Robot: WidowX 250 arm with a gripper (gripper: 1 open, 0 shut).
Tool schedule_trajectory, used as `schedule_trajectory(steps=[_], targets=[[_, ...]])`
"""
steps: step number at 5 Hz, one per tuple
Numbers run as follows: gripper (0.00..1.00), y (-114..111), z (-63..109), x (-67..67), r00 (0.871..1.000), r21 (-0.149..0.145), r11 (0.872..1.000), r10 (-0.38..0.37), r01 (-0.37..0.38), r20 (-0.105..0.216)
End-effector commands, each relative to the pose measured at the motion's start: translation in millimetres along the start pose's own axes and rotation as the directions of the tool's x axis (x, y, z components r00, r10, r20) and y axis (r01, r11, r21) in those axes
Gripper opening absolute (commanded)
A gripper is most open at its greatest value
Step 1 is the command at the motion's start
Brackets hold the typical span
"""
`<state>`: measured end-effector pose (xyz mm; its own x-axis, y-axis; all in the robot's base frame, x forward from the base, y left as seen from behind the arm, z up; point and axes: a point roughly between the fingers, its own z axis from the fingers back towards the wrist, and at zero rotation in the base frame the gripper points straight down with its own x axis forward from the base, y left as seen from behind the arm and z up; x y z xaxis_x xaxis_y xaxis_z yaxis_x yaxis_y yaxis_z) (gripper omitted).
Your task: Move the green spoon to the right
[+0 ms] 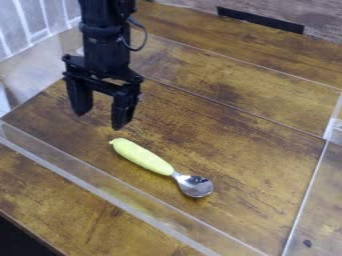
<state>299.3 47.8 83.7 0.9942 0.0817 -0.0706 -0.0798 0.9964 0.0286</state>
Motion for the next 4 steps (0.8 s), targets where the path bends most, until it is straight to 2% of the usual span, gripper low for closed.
schedule_trajectory(steps=[1,2,4], targets=[[1.00,14,8.3,7.1,0.998,0.000,1.000,0.021,-0.021,0.058],[1.00,18,3.8,10.0,0.998,0.001,1.000,0.029,-0.029,0.058],[1.00,30,0.6,20.6,0.995,-0.006,0.999,0.052,-0.051,0.079]])
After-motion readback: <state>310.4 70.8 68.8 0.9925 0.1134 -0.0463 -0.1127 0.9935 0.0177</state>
